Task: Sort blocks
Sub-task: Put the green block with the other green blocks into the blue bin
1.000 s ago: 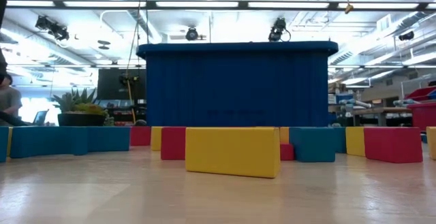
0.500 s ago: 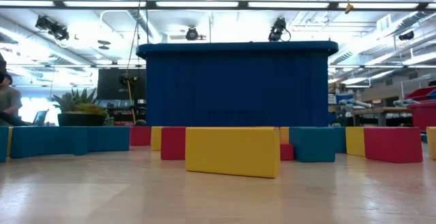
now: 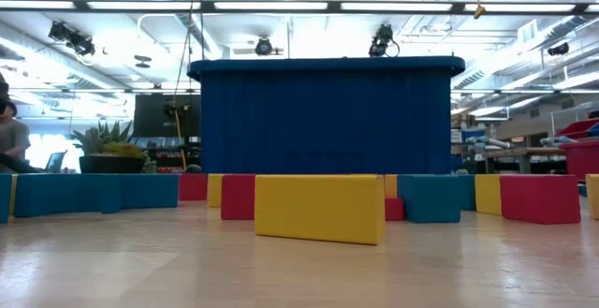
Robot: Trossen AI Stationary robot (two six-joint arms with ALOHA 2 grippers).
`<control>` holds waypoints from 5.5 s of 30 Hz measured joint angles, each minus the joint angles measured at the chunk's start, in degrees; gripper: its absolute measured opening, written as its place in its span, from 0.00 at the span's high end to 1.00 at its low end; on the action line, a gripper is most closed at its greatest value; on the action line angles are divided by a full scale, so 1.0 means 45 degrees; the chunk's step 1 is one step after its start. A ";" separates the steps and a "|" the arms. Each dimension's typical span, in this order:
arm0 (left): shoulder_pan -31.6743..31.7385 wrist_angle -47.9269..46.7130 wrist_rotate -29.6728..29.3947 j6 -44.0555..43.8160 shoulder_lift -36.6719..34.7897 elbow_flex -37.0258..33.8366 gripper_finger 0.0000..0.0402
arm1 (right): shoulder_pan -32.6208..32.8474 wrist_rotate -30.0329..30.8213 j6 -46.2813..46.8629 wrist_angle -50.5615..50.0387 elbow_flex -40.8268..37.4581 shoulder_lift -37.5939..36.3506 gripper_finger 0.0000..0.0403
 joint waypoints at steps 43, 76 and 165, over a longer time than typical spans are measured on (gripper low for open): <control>0.0005 -0.2849 -0.3411 0.1209 -0.1597 0.0000 0.44 | -0.0744 0.1043 -0.0718 0.1146 0.0013 0.0359 0.69; -0.0636 -0.8546 -0.4757 -0.0786 -0.2691 -0.0005 0.44 | -0.7932 0.5915 -0.1141 -0.2971 0.0010 0.3612 0.54; -0.0455 -0.1755 -0.1545 -0.3875 0.2742 -0.8454 0.66 | -0.4435 0.0691 -0.1259 -0.7337 0.0005 0.0117 0.44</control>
